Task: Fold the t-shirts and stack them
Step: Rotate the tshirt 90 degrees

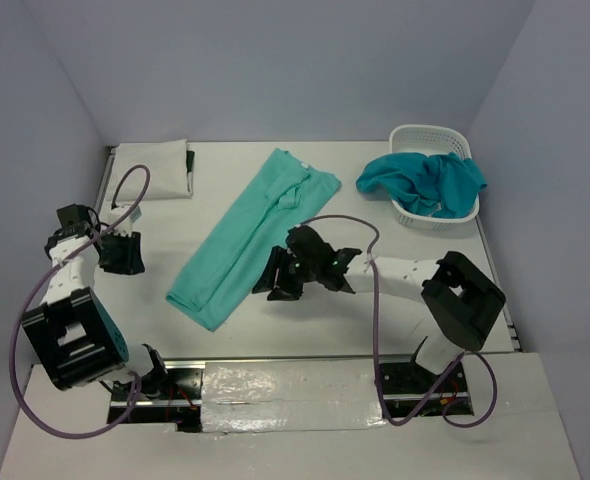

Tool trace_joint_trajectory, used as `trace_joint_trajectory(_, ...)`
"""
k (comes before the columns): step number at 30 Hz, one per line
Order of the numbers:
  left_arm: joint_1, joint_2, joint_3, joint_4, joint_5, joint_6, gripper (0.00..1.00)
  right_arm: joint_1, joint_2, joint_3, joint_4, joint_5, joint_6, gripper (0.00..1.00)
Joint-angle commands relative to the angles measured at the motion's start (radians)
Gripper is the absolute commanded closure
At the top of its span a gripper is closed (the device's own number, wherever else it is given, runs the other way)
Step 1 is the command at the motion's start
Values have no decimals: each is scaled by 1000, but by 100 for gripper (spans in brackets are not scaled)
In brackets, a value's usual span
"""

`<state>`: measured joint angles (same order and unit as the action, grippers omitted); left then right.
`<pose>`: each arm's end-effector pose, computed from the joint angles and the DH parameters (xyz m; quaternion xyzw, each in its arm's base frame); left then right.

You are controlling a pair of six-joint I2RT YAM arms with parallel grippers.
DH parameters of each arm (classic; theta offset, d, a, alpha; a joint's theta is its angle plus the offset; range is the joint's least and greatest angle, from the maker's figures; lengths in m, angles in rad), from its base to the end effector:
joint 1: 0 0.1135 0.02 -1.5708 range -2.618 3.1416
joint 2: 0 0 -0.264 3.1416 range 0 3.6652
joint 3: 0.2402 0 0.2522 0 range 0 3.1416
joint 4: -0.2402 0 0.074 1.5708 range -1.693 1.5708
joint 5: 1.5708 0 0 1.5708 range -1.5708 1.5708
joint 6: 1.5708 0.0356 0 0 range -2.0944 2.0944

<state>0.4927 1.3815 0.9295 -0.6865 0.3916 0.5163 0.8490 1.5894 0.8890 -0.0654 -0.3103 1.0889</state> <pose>0.2370 0.1118 0.2227 0.0530 0.9575 -0.0647 0.2760 0.2090 0.2539 0.1907 0.0487 0.9097 0.3995 0.1019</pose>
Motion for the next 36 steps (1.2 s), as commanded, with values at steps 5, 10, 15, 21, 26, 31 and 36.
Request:
trace_joint_trajectory(5, 6, -215, -35, 58, 96, -121, 48, 228, 128, 0, 205, 206, 385, 29)
trace_joint_trajectory(10, 7, -254, -6, 19, 115, -110, 46, 272, 363, 152, 132, 227, 457, 28)
trace_joint_trajectory(15, 7, -216, 15, 13, 113, -94, 47, 279, 486, 263, 105, 212, 515, 29)
trace_joint_trajectory(21, 17, -165, 48, -25, 135, -29, 48, 277, 566, 297, 102, 179, 551, 52)
trace_joint_trajectory(26, 18, -122, 91, -71, 307, 95, 50, 275, 555, 213, 217, 117, 586, 100)
trace_joint_trajectory(31, -46, -133, 120, -38, 463, 247, 50, 239, 393, -71, 308, 128, 508, 100)
trace_joint_trajectory(36, -400, -121, 169, 14, 357, 418, 38, 171, 180, -384, 424, 50, 367, 100)
